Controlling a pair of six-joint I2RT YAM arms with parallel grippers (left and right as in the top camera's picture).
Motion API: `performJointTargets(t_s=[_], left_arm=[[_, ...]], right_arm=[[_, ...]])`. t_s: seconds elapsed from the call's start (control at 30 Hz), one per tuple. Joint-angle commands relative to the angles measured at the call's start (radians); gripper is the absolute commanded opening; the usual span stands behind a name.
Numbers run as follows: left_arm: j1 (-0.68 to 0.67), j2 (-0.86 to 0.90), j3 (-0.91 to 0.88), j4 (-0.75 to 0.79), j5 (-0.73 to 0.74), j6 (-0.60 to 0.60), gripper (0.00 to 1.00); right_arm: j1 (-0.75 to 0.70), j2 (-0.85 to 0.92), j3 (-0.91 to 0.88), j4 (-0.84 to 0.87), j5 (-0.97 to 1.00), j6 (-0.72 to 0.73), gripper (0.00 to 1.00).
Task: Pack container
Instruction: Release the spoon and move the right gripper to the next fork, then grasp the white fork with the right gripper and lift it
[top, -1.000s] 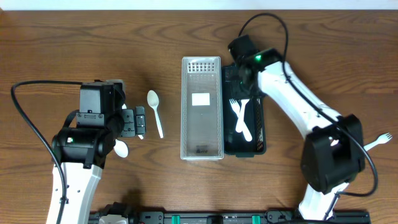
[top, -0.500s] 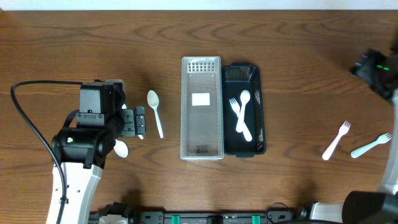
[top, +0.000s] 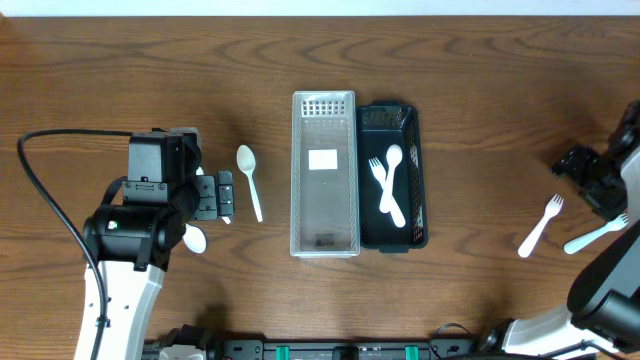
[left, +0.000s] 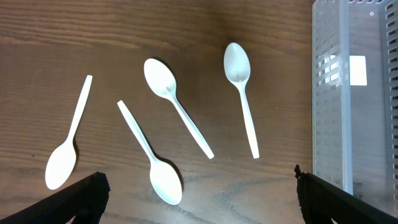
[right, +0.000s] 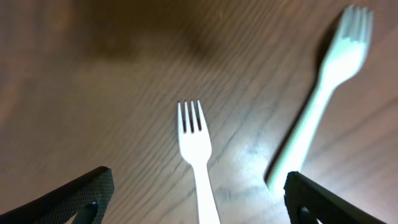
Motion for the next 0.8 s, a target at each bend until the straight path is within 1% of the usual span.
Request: performJointTargets(t_s=[0.0, 0.27, 0.57, 0.77], left_arm=[[0.006, 0.001, 0.018, -0.003, -0.011, -0.013, 0.98], [0.006, 0.001, 0.018, -0.002, -0.011, -0.013, 0.98], [0.006, 0.001, 0.018, -0.003, -0.011, -0.013, 0.98], [0.006, 0.001, 0.018, -0.003, -0.011, -0.013, 0.98]], right_arm=[[0.003, 0.037, -0.042, 0.032, -0.008, -0.026, 0.92], [0.003, 0.094, -0.077, 0.105, -0.019, -0.040, 0.92], [0.004, 0.097, -0.086, 0.134, -0.027, -0.045, 0.92], [0.004, 0.097, -0.152, 0.217, -0.038, -0.052, 0.92]])
